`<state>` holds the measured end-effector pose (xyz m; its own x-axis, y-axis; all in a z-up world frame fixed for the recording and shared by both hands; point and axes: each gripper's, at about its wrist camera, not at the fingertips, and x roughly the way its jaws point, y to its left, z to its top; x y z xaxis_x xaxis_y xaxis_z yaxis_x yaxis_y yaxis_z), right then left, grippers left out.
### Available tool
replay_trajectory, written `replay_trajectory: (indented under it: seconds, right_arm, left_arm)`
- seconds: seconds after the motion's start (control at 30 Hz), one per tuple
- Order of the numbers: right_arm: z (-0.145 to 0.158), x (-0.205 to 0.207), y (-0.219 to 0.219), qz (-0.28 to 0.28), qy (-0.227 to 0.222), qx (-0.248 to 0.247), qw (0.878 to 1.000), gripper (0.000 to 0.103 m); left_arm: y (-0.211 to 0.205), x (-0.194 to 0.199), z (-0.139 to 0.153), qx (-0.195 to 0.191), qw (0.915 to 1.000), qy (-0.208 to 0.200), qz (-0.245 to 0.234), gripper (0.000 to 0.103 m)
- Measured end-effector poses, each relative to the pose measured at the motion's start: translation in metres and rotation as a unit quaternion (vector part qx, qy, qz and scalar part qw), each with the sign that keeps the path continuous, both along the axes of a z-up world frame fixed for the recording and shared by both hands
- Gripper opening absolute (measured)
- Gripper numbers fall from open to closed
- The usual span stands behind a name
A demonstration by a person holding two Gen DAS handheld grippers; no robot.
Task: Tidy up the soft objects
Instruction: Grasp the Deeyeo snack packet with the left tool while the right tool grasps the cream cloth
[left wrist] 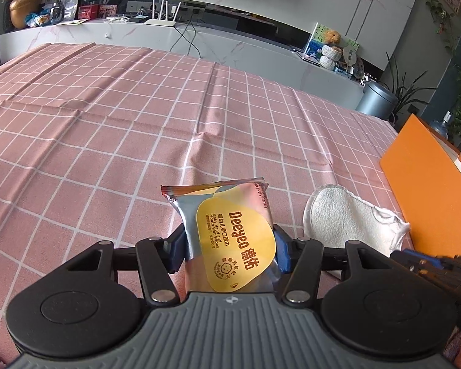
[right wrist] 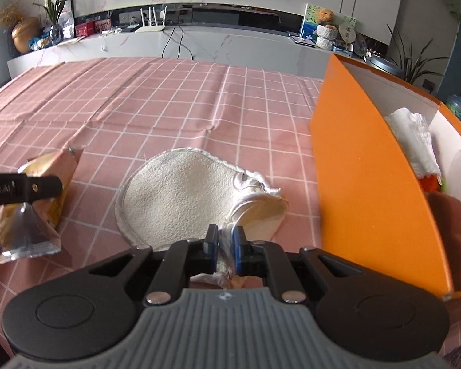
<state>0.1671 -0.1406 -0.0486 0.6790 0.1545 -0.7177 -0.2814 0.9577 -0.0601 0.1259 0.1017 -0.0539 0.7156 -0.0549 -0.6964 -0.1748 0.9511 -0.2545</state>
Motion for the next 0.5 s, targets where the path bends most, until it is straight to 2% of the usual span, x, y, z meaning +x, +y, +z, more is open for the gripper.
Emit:
replay_trajectory:
  seconds: [0.03,0.07,0.13,0.2,0.27,0.37,0.5]
  right_arm:
    - [0.002,-0.002,-0.001,-0.004,-0.005,0.005,1.000,0.028]
    - [0.005,-0.004,-0.001,-0.005,-0.014,0.010,1.000,0.050]
    - [0.010,-0.008,0.001,0.000,-0.036,0.016,0.999,0.071]
    - [0.013,-0.012,0.004,0.008,-0.059,0.028,0.998,0.079]
    - [0.012,-0.011,0.010,0.024,-0.066,0.041,0.997,0.095]
    - [0.003,-0.007,0.021,0.038,-0.063,0.055,0.996,0.099]
    - [-0.014,0.006,0.035,0.033,-0.053,0.037,0.997,0.100]
  left_arm:
    - [-0.001,0.000,-0.001,0.001,1.0000,0.002,-0.003,0.064]
    - [-0.003,0.000,-0.002,0.004,1.0000,0.002,-0.006,0.064]
    - [-0.005,-0.001,-0.002,0.009,0.9999,0.000,-0.007,0.064]
    - [-0.004,0.000,-0.003,0.003,1.0000,0.000,-0.005,0.064]
    - [-0.003,0.001,-0.003,0.000,1.0000,-0.001,-0.003,0.064]
    - [-0.004,0.002,-0.004,0.000,1.0000,-0.003,-0.003,0.065]
    - [-0.004,0.005,-0.004,-0.004,1.0000,-0.006,-0.004,0.065]
